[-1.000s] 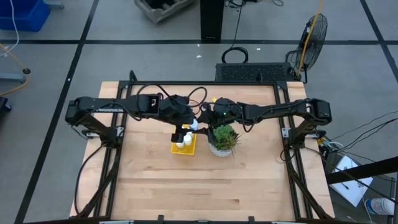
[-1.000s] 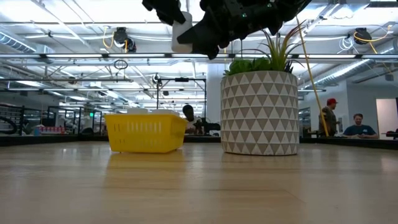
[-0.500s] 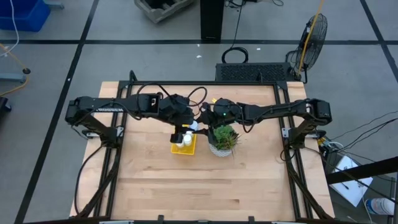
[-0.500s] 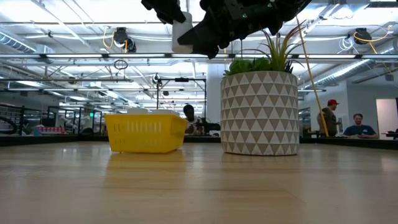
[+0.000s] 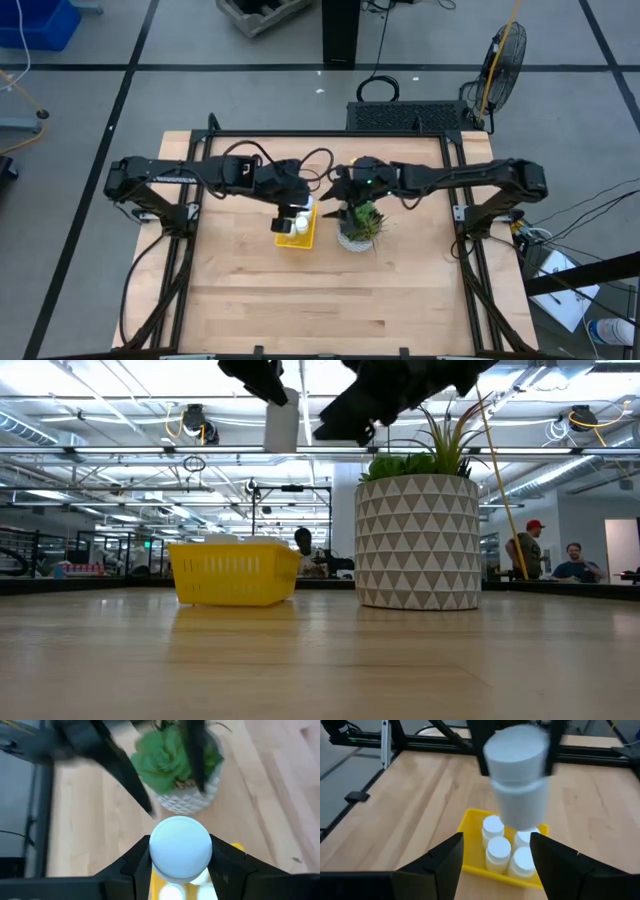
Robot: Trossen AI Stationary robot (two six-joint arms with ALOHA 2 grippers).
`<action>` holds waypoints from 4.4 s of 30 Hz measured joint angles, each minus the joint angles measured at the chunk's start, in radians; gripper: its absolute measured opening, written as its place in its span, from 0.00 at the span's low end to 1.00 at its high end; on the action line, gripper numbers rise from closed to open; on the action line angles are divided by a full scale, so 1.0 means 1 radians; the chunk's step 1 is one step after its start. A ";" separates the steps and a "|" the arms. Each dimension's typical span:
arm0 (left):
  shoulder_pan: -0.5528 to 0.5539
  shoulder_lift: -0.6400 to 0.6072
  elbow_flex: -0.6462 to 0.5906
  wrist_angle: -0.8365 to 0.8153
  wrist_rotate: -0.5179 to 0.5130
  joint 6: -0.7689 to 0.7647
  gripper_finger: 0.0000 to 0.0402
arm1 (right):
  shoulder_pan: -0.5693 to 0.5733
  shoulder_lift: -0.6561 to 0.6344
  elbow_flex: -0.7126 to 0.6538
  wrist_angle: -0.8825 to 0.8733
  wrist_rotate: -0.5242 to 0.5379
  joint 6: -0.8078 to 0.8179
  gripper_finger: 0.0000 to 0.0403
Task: Pick and place pill bottles into a basket
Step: Put the white medicine bottle into the yellow basket, then return to Home Position
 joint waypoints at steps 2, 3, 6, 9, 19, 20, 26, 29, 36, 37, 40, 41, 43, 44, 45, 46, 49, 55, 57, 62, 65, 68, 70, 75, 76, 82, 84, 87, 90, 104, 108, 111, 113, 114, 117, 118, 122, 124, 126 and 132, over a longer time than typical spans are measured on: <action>-0.003 0.000 0.000 -0.028 0.011 -0.014 0.40 | 0.000 -0.050 0.000 -0.060 0.010 -0.017 0.54; -0.007 0.000 0.000 -0.035 0.011 -0.018 0.40 | 0.000 -0.082 0.000 -0.094 0.034 -0.026 0.54; -0.021 0.000 0.000 -0.045 0.010 -0.030 0.40 | 0.000 -0.197 0.000 -0.172 0.112 -0.034 0.53; -0.042 0.000 0.000 -0.047 0.012 -0.033 0.40 | 0.010 -0.313 -0.016 -0.217 0.144 -0.028 0.53; -0.065 -0.024 -0.001 -0.099 0.017 -0.060 0.40 | 0.071 -0.675 -0.268 -0.191 0.226 0.063 0.52; -0.064 -0.028 -0.001 -0.095 0.022 -0.060 0.40 | 0.074 -0.704 -0.304 -0.174 0.225 0.076 0.52; -0.062 -0.080 -0.118 0.004 0.049 -0.068 0.40 | 0.079 -0.830 -0.491 -0.051 0.243 0.112 0.52; -0.062 -0.123 -0.223 0.091 0.057 -0.082 0.40 | 0.079 -0.859 -0.531 -0.017 0.244 0.118 0.52; -0.062 -0.158 -0.421 0.303 0.098 -0.130 0.40 | 0.079 -0.865 -0.535 -0.014 0.247 0.119 0.52; -0.062 -0.157 -0.447 0.318 0.102 -0.139 0.40 | 0.079 -0.865 -0.535 -0.013 0.247 0.119 0.52; -0.067 -0.157 -0.515 0.426 0.120 -0.157 0.40 | 0.078 -0.864 -0.535 -0.011 0.248 0.119 0.52; -0.070 -0.158 -0.535 0.457 0.123 -0.162 0.40 | 0.078 -0.865 -0.535 -0.009 0.252 0.119 0.52; -0.071 -0.157 -0.568 0.500 0.135 -0.167 0.40 | 0.079 -0.865 -0.535 -0.005 0.270 0.118 0.52; -0.073 -0.157 -0.579 0.523 0.143 -0.172 0.40 | 0.078 -0.865 -0.535 -0.005 0.270 0.118 0.52; -0.075 -0.157 -0.587 0.541 0.145 -0.177 0.40 | 0.078 -0.864 -0.535 -0.004 0.272 0.118 0.52; -0.077 -0.158 -0.592 0.552 0.145 -0.182 0.40 | 0.078 -0.863 -0.535 0.001 0.272 0.118 0.52; -0.085 -0.143 -0.609 0.574 0.145 -0.186 0.40 | 0.078 -0.862 -0.535 0.009 0.271 0.118 0.52; -0.092 -0.132 -0.633 0.605 0.122 -0.190 0.40 | 0.078 -0.862 -0.535 0.033 0.271 0.110 0.52; -0.091 -0.130 -0.643 0.613 0.119 -0.190 0.40 | 0.078 -0.862 -0.535 0.032 0.271 0.110 0.52; -0.092 -0.130 -0.665 0.641 0.108 -0.189 0.40 | 0.078 -0.862 -0.535 0.032 0.271 0.110 0.52; -0.091 -0.131 -0.665 0.647 0.099 -0.191 0.40 | 0.078 -0.862 -0.535 0.032 0.271 0.110 0.52; -0.091 -0.109 -0.664 0.656 0.098 -0.191 0.40 | 0.078 -0.862 -0.535 0.032 0.271 0.110 0.52; -0.091 -0.091 -0.665 0.661 0.098 -0.192 0.40 | 0.078 -0.862 -0.535 0.032 0.271 0.110 0.52; -0.092 -0.033 -0.665 0.697 0.099 -0.190 0.40 | 0.078 -0.862 -0.535 0.032 0.270 0.111 0.52; -0.092 -0.026 -0.664 0.709 0.099 -0.189 0.40 | 0.078 -0.861 -0.535 0.032 0.270 0.111 0.52; -0.092 0.019 -0.664 0.732 0.099 -0.190 0.40 | 0.078 -0.858 -0.534 0.031 0.270 0.122 0.52; -0.092 0.044 -0.662 0.753 0.106 -0.192 0.40 | 0.078 -0.857 -0.534 0.027 0.270 0.122 0.52; -0.094 0.079 -0.664 0.768 0.110 -0.198 0.40 | 0.078 -0.851 -0.534 0.030 0.269 0.126 0.52; -0.094 0.092 -0.663 0.779 0.122 -0.201 0.40 | 0.078 -0.849 -0.534 0.032 0.269 0.126 0.52; -0.093 0.022 -0.663 0.790 0.079 -0.208 0.77 | 0.078 -0.843 -0.534 0.024 0.266 0.130 0.52; -0.098 -0.037 -0.663 0.775 0.071 -0.208 0.79 | 0.078 -0.843 -0.534 0.023 0.267 0.130 0.52; -0.105 -0.096 -0.664 0.730 0.065 -0.208 0.77 | 0.078 -0.843 -0.534 0.024 0.268 0.130 0.52; -0.108 -0.129 -0.662 0.716 0.064 -0.211 0.74 | 0.078 -0.843 -0.534 0.024 0.268 0.129 0.52; -0.110 -0.154 -0.663 0.679 0.063 -0.216 0.73 | 0.078 -0.843 -0.534 0.024 0.268 0.129 0.52; -0.111 -0.221 -0.661 0.643 0.061 -0.220 0.70 | 0.078 -0.843 -0.534 0.025 0.269 0.126 0.52; -0.111 -0.252 -0.661 0.613 0.064 -0.219 0.69 | 0.078 -0.843 -0.534 0.025 0.269 0.125 0.52; -0.111 -0.380 -0.662 0.561 0.072 -0.210 0.66 | 0.078 -0.844 -0.534 0.032 0.267 0.122 0.52; -0.112 -0.451 -0.663 0.546 0.071 -0.209 0.65 | 0.078 -0.844 -0.534 0.033 0.265 0.118 0.52; -0.112 -0.527 -0.661 0.521 0.062 -0.210 0.64 | 0.079 -0.844 -0.534 0.032 0.264 0.118 0.52; -0.112 -0.704 -0.662 0.443 0.059 -0.189 0.62 | 0.079 -0.854 -0.534 0.041 0.264 0.129 0.52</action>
